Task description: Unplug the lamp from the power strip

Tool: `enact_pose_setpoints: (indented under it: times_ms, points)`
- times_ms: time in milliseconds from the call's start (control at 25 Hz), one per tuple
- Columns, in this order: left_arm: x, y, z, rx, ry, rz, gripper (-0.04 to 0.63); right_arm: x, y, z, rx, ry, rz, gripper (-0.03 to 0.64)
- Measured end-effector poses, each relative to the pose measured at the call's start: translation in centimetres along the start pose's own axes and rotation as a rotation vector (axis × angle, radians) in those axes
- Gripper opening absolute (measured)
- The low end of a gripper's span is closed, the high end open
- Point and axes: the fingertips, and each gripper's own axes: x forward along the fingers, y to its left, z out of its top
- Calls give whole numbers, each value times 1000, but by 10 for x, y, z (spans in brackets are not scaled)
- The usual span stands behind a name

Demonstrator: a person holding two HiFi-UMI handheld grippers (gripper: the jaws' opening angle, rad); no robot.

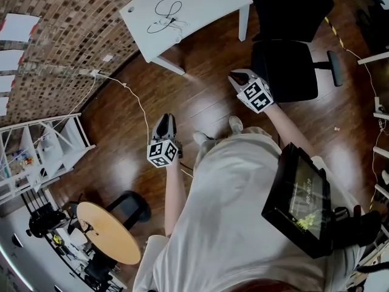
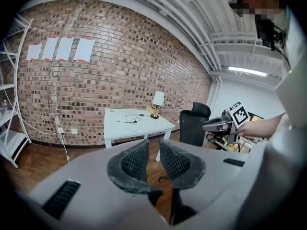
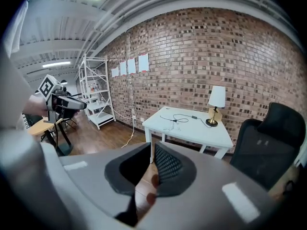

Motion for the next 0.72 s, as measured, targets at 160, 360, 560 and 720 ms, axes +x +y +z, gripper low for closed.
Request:
enact_pose_setpoints:
  times_ms: [160, 360, 560, 720]
  points:
    - [-6, -3, -23, -2, 49, -10, 66, -2, 9, -17, 8, 26, 9, 11]
    - [-12, -8, -56, -6, 104, -11, 64, -6, 20, -41, 0, 63, 38, -3]
    - [-7, -26, -50, -45, 80, -36, 64, -14, 19, -47, -44, 88, 56, -6]
    - [4, -40, -35, -17, 63, -73, 65, -23, 14, -49, 24, 59, 59, -6]
